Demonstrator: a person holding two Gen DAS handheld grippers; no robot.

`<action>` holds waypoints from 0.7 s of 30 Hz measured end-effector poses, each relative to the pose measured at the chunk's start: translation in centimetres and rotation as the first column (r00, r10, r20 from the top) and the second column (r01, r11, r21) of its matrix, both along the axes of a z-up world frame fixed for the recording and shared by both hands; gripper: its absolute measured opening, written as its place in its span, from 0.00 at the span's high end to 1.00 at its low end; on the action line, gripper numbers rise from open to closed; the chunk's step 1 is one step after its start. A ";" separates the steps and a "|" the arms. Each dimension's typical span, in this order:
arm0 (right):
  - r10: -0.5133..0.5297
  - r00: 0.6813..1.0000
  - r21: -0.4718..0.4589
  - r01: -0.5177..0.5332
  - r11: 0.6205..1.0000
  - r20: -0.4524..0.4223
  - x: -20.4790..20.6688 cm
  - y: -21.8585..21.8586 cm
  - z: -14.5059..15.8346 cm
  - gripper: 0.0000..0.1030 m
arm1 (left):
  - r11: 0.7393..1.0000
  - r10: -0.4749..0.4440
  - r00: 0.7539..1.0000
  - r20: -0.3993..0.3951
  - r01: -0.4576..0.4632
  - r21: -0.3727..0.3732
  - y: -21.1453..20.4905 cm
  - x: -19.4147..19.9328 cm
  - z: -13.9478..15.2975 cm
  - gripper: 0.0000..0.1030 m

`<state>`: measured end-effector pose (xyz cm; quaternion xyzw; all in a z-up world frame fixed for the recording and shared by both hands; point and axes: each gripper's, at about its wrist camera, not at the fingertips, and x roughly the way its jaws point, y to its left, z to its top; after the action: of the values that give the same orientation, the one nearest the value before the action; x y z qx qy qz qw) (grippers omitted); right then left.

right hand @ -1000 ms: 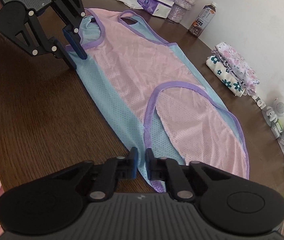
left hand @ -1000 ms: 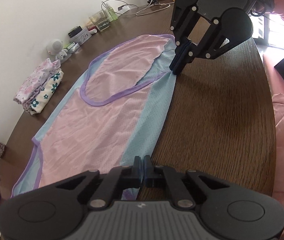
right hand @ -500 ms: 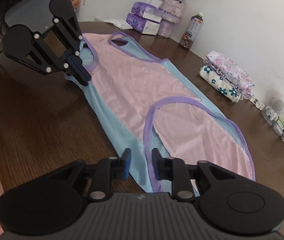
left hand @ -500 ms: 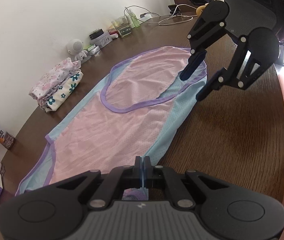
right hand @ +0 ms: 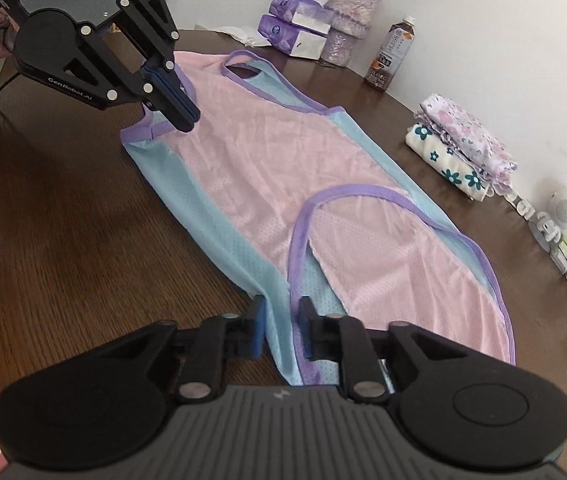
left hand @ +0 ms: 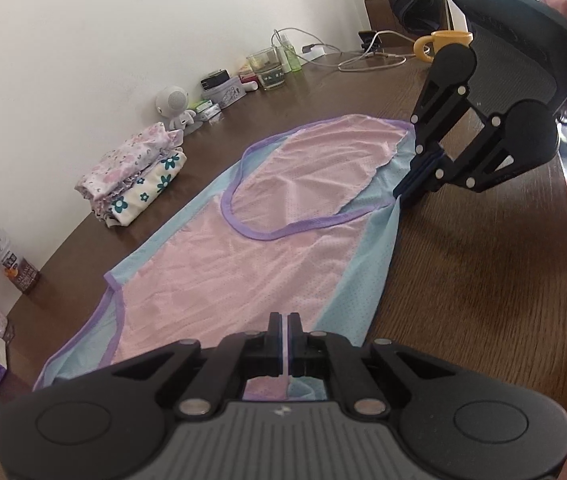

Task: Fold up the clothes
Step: 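Fold the garment lengthwise with both grippers, laying the held edge over its middle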

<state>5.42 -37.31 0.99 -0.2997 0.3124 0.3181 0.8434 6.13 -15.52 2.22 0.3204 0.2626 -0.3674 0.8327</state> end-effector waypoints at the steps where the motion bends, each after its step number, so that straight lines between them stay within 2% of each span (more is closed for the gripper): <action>1: -0.007 1.000 0.005 0.007 1.000 0.003 -0.1 -0.1 0.0 0.98 | 1.000 -0.019 1.000 -0.012 0.019 -0.015 -0.3 -0.3 0.0 0.92; 3: -0.017 1.000 0.025 0.017 1.000 0.012 -0.4 0.1 0.3 0.99 | 0.998 -0.055 0.998 -0.011 0.054 -0.019 -1.5 -1.2 -0.3 0.83; 4: -0.023 1.000 0.035 0.022 0.999 0.016 -0.4 0.2 0.4 0.99 | 0.997 -0.071 0.997 -0.009 0.071 -0.020 -2.1 -1.5 -0.5 0.72; 5: -0.031 0.999 0.048 0.030 0.998 0.019 -0.3 0.2 0.7 0.99 | 0.997 -0.078 0.997 0.003 0.078 -0.009 -2.7 -1.8 -0.8 0.66; 10: -0.069 0.997 0.101 0.065 0.993 0.033 0.1 0.1 1.6 0.99 | 0.994 -0.098 0.994 0.053 0.096 0.050 -5.4 -2.5 -2.7 0.63; 12: -0.082 0.996 0.113 0.077 0.991 0.035 -0.1 -0.2 1.8 0.99 | 0.993 -0.104 0.992 0.078 0.099 0.066 -5.9 -2.6 -3.2 0.72; 13: -0.087 0.996 0.118 0.083 0.990 0.035 -0.2 -0.4 1.8 0.99 | 0.993 -0.097 0.992 0.075 0.092 0.069 -6.0 -2.3 -3.2 0.93; 14: -0.092 0.995 0.123 0.087 0.989 0.033 -0.3 -0.6 1.8 0.99 | 0.995 -0.085 0.994 0.069 0.080 0.063 -6.0 -2.0 -3.2 0.99; 18: -0.085 0.996 0.116 0.081 0.990 0.029 -0.9 -0.8 1.3 0.96 | 0.998 -0.061 0.995 0.080 0.058 0.037 -5.6 -1.3 -2.6 1.00; 21: -0.041 0.997 0.101 0.035 0.994 0.060 -1.6 0.1 0.8 0.82 | 0.999 -0.047 0.995 0.084 0.045 0.021 -5.5 -1.0 -2.1 1.00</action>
<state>3.78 -37.18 1.81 -0.2610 0.2756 0.3077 0.8725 5.17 -21.00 0.13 0.3498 0.2232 -0.3699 0.8313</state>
